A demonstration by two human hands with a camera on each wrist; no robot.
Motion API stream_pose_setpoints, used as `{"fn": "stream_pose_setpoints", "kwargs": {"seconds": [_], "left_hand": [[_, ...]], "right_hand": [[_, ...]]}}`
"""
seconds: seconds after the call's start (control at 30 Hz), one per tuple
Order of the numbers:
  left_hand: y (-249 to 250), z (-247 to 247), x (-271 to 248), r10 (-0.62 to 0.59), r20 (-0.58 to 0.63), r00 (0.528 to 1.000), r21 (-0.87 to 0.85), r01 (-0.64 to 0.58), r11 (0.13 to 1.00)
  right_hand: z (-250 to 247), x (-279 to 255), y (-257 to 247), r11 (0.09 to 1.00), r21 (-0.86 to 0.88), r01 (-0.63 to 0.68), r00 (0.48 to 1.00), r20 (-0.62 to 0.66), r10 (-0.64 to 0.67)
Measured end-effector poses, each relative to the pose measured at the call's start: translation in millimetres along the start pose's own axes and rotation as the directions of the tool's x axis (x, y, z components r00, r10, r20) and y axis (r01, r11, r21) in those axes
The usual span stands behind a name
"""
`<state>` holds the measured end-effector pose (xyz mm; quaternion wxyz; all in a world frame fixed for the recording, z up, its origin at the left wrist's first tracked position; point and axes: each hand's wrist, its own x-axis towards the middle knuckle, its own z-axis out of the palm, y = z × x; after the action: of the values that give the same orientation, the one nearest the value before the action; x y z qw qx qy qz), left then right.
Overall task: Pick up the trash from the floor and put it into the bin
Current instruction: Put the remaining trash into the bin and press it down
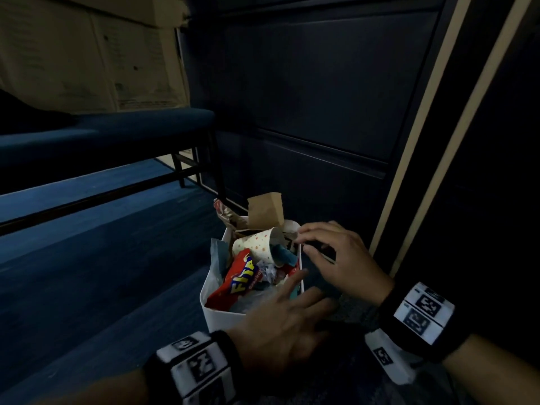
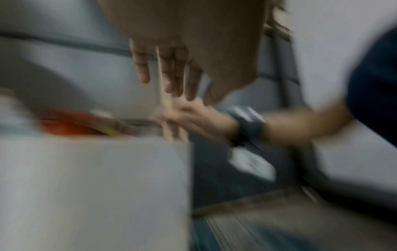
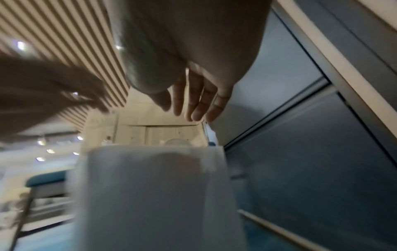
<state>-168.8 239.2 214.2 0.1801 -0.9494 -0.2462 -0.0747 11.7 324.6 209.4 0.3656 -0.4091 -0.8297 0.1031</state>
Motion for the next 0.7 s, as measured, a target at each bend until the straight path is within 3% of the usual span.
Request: {"fn": "stream_pose_setpoints", "kwargs": {"seconds": [0.07, 0.17, 0.27, 0.33, 0.4, 0.43, 0.57, 0.7], "left_hand": [[-0.7, -24.6, -17.7, -0.080, -0.169, 0.982, -0.156, 0.053, 0.986], [-19.4, -53.0, -55.8, -0.427, -0.234, 0.874, -0.392, 0.317, 0.864], [-47.2, -63.0, -87.7, -0.698, -0.092, 0.710, -0.494, 0.576, 0.651], [-61.2, -59.6, -96.6, -0.811, 0.132, 0.570, -0.505, 0.743, 0.439], [-66.0, -50.4, -95.2, -0.809, 0.390, 0.440, -0.481, 0.846, 0.229], [-65.8, -45.8, -92.5, -0.780, 0.476, 0.406, -0.483, 0.862, 0.154], [-62.0, -28.6, -81.0, -0.670, 0.622, 0.405, -0.498, 0.865, 0.060], [-65.6, -13.7, -76.3, -0.634, 0.697, 0.335, -0.440, 0.898, -0.009]], "right_hand": [[-8.5, -11.5, -5.3, 0.998, 0.059, -0.006, 0.999, -0.047, 0.009], [-14.1, -38.1, -20.2, 0.991, 0.131, 0.025, 0.995, -0.101, -0.012], [-10.4, -63.8, -34.2, 0.990, 0.109, 0.091, 0.996, -0.031, -0.088], [-5.1, -74.4, -40.1, 0.985, 0.085, 0.147, 0.988, 0.032, -0.150], [-0.5, -78.6, -44.0, 0.977, 0.031, 0.211, 0.972, 0.100, -0.213], [1.5, -78.4, -45.1, 0.971, -0.012, 0.240, 0.962, 0.140, -0.236], [4.9, -70.0, -46.4, 0.922, -0.162, 0.350, 0.928, 0.197, -0.318], [10.4, -59.2, -48.1, 0.862, -0.267, 0.432, 0.896, 0.238, -0.376]]}}
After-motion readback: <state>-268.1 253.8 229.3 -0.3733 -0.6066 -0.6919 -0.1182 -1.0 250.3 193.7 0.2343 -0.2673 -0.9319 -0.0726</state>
